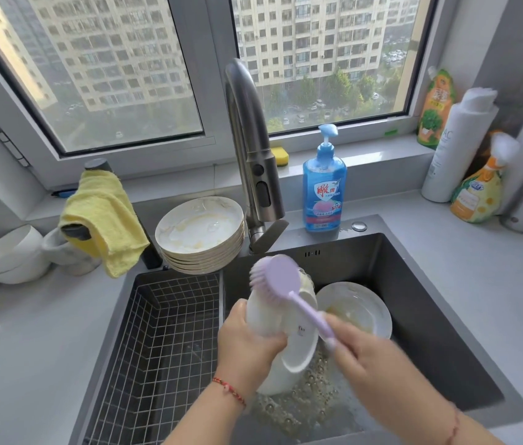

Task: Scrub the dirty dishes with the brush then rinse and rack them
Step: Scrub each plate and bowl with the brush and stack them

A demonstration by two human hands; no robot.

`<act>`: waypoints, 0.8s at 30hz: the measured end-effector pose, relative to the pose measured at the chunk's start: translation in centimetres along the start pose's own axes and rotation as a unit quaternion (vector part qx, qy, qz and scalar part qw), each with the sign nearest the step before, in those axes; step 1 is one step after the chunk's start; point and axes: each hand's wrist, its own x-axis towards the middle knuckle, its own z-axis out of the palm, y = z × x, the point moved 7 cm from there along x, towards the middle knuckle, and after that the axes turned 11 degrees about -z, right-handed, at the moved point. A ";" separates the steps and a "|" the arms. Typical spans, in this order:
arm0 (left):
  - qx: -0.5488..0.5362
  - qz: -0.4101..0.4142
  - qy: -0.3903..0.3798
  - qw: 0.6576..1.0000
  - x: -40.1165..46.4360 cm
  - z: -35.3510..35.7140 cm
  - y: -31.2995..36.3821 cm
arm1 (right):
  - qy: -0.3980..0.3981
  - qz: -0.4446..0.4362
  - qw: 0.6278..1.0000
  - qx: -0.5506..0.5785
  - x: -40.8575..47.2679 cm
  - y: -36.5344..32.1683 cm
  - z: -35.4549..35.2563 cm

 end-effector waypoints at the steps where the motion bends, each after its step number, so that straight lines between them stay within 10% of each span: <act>1: 0.012 0.010 0.003 1.000 -0.3 -0.3 0.3 | 0.027 0.023 0.999 0.012 0.4 1.0 -0.9; 6: 0.036 0.038 0.007 0.999 -0.4 -1.2 0.7 | 0.068 0.149 0.983 0.082 0.9 5.4 -2.6; 14: 0.033 0.020 -0.012 0.999 0.1 -0.8 0.0 | -0.049 -0.040 0.998 -0.008 0.3 -2.5 -1.0; 19: 0.008 0.042 -0.005 0.999 0.0 -2.0 0.1 | 0.040 0.176 0.978 0.101 2.1 6.3 -2.7; 24: -0.144 0.011 0.019 0.989 0.4 -3.0 0.0 | 0.118 0.298 0.874 0.365 0.9 10.3 2.0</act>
